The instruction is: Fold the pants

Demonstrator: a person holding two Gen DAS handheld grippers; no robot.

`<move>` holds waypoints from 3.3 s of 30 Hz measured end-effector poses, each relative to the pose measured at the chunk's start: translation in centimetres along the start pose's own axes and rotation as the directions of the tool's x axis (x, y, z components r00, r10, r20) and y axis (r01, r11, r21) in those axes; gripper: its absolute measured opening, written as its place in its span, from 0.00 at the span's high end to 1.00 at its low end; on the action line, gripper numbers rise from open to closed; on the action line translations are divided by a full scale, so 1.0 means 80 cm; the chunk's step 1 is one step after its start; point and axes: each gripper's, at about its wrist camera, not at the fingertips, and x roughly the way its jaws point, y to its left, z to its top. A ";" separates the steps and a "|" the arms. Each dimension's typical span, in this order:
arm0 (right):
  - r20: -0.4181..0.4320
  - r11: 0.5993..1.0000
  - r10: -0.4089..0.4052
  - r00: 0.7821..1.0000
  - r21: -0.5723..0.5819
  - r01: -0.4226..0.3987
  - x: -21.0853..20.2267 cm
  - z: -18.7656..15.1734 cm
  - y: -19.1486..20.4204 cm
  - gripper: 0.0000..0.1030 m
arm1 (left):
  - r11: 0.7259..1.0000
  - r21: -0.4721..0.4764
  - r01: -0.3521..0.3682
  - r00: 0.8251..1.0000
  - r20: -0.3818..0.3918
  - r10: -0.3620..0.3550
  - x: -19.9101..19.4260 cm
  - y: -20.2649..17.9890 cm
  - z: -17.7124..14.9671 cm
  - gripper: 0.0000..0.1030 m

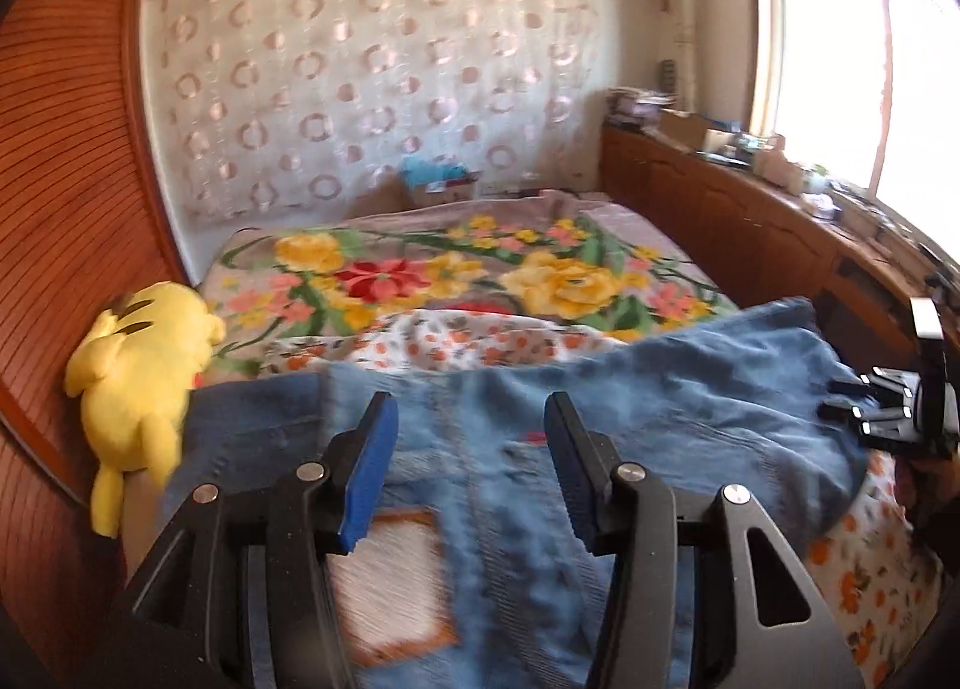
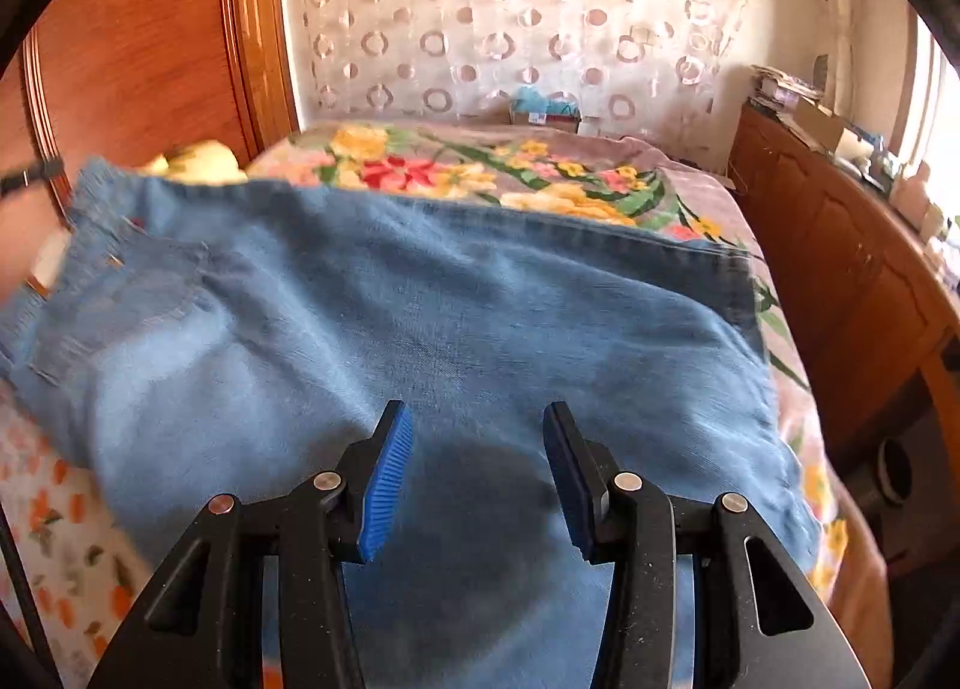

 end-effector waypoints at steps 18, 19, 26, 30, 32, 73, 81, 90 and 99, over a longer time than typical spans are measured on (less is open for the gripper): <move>-0.031 0.987 -0.089 0.996 0.135 0.092 -0.087 -0.075 -0.067 0.54 | 0.967 0.110 0.230 0.962 -0.177 -0.208 0.027 -0.150 -0.085 0.50; -0.032 0.988 -0.076 0.997 0.136 0.080 -0.089 -0.077 -0.063 0.54 | 0.965 0.115 0.237 0.960 -0.179 -0.215 0.026 -0.155 -0.087 0.50; -0.018 0.994 0.017 1.000 0.104 -0.015 -0.101 -0.078 -0.014 0.54 | 0.957 0.150 0.250 0.957 -0.188 -0.221 0.014 -0.179 -0.099 0.49; -0.018 0.997 0.040 0.999 0.068 -0.039 -0.107 -0.081 0.005 0.54 | 0.955 0.181 0.235 0.959 -0.205 -0.197 0.022 -0.182 -0.105 0.49; -0.021 0.998 0.036 0.999 0.051 -0.035 -0.107 -0.084 0.011 0.54 | 0.954 0.187 0.232 0.956 -0.222 -0.189 0.028 -0.185 -0.106 0.49; -0.031 0.967 0.253 0.967 -0.007 -0.253 -0.051 -0.030 0.092 0.55 | 0.943 0.165 0.290 0.949 -0.174 -0.262 0.071 -0.173 -0.017 0.99; -0.016 0.967 0.254 0.967 0.003 -0.254 -0.018 -0.013 0.090 0.76 | 0.938 0.163 0.307 0.943 -0.182 -0.277 0.073 -0.168 -0.018 0.99; 0.076 0.946 0.322 0.944 0.001 -0.323 -0.077 0.005 0.082 0.99 | 0.932 0.161 0.324 0.939 -0.171 -0.297 0.045 -0.172 -0.023 0.98; 0.062 0.945 0.327 0.943 -0.028 -0.326 -0.139 -0.016 0.093 0.99 | 0.926 0.191 0.327 0.942 -0.143 -0.304 -0.012 -0.183 -0.038 0.98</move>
